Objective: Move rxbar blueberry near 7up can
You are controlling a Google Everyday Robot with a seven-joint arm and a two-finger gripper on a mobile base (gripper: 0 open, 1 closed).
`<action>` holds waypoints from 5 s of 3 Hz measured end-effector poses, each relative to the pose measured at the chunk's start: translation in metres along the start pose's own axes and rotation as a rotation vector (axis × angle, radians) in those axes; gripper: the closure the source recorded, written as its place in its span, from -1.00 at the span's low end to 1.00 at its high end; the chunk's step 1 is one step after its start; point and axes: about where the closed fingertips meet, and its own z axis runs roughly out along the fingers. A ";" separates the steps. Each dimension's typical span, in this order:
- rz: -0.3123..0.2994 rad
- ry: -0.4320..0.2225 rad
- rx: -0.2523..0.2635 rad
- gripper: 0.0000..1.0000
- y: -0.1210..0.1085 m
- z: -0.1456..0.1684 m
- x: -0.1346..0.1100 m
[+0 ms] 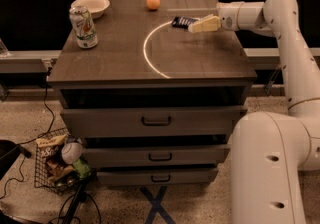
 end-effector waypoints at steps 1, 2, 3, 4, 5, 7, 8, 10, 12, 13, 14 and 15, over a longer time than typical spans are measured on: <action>-0.016 0.037 0.045 -1.00 -0.006 0.013 -0.005; -0.010 0.061 0.079 -1.00 -0.009 0.028 -0.001; 0.032 0.070 0.094 -1.00 -0.009 0.041 0.014; 0.095 0.014 0.040 -1.00 0.000 0.045 0.022; 0.158 -0.043 -0.011 -0.63 0.007 0.048 0.030; 0.171 -0.054 -0.022 0.30 0.009 0.047 0.026; 0.171 -0.054 -0.022 0.76 0.009 0.047 0.026; 0.172 -0.053 -0.026 1.00 0.011 0.050 0.026; 0.128 -0.015 0.003 1.00 0.008 0.040 0.008; 0.072 0.021 0.044 1.00 0.003 0.023 -0.018; 0.033 0.030 0.055 1.00 0.006 0.013 -0.038; -0.010 0.033 0.023 1.00 0.024 0.008 -0.054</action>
Offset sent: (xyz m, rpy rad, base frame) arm 0.0192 0.0280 -0.0180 -0.0843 0.0173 -0.1406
